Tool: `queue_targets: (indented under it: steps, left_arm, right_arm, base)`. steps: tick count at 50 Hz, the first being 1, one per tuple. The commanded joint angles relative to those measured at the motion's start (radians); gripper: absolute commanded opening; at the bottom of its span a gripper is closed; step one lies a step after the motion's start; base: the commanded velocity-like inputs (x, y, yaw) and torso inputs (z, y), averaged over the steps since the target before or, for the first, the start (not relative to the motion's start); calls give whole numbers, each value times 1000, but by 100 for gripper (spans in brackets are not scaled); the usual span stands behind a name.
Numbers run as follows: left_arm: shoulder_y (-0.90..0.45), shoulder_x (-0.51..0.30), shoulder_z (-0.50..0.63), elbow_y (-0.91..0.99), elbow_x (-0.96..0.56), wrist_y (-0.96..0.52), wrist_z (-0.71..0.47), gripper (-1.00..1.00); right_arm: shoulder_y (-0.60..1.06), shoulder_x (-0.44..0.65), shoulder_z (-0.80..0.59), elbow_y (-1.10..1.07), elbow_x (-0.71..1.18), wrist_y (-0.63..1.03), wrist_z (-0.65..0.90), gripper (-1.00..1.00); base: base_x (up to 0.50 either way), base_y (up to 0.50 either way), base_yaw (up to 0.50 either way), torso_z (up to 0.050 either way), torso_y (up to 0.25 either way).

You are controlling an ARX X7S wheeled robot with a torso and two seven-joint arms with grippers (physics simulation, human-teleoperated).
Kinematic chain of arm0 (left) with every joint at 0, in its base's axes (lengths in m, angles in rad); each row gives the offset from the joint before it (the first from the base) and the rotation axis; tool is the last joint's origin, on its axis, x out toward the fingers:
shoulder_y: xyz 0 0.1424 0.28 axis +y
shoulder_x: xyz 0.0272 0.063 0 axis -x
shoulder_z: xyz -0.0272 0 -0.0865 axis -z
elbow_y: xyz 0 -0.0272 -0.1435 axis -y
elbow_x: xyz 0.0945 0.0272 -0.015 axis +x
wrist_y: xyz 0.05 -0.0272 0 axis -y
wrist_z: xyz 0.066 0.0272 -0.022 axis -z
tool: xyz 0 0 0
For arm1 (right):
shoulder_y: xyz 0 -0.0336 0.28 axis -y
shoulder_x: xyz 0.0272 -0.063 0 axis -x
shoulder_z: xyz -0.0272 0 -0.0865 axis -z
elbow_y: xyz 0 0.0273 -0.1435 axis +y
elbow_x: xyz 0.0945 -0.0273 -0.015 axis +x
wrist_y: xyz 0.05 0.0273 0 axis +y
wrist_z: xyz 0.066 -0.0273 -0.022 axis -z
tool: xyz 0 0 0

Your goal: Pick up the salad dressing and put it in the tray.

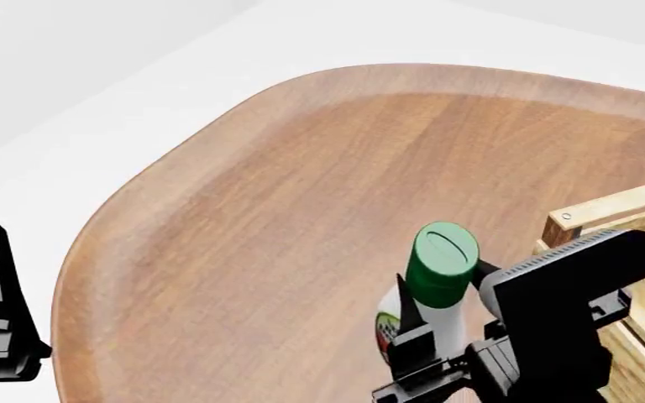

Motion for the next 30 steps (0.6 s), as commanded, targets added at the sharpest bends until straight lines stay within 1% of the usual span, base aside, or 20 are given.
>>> queue_targets:
  steps: [1,7,16,20,21,23,25,29,30]
  left_arm:
    - [0,-3,4,-1,-3,2,-1,100]
    - [-2,-5,3,0,-6,1,-3,100]
    - [-5,-10,2,1,-9,-1,-6,100]
    - [-8,-11,2,4,-12,-5,-8,100]
    - [-8,-11,3,5,-12,-5,-9,100]
    - [-9,-12,5,5,-11,-5,-9,100]
    - [-9,-13,5,6,-11,-5,-10,100]
    - [-9,-14,5,5,-12,-4,-11,100]
    - [-7,-13,7,4,-11,-2,-10,100]
  right_arm:
    - [135,40,70,31,6,83,46,-100]
    - [201,45,75,106,-23,90,62,-100]
    - [328,50,63,285,-105,83,98,-100]
    - [354,52,69,325,-113,84,101,-100]
    - [344,54,67,345,-133,55,102,-100]
    - [366,55,74,365,-136,63,111,-100]
    - [357,54,76,386,-150,38,111,-100]
    - [374,56,78,455,-188,-1,124,-100]
    - [391,52,92,500,-189,-7,127,-100]
  base:
    - [0,0,0,0,0]
    - [0,0,0,0,0]
    - [0,0,0,0,1]
    - [0,0,0,0,0]
    - [0,0,0,0,0]
    - [0,0,0,0,0]
    - [0,0,0,0,0]
    - [0,0,0,0,3]
    - [0,0,0,0,0]
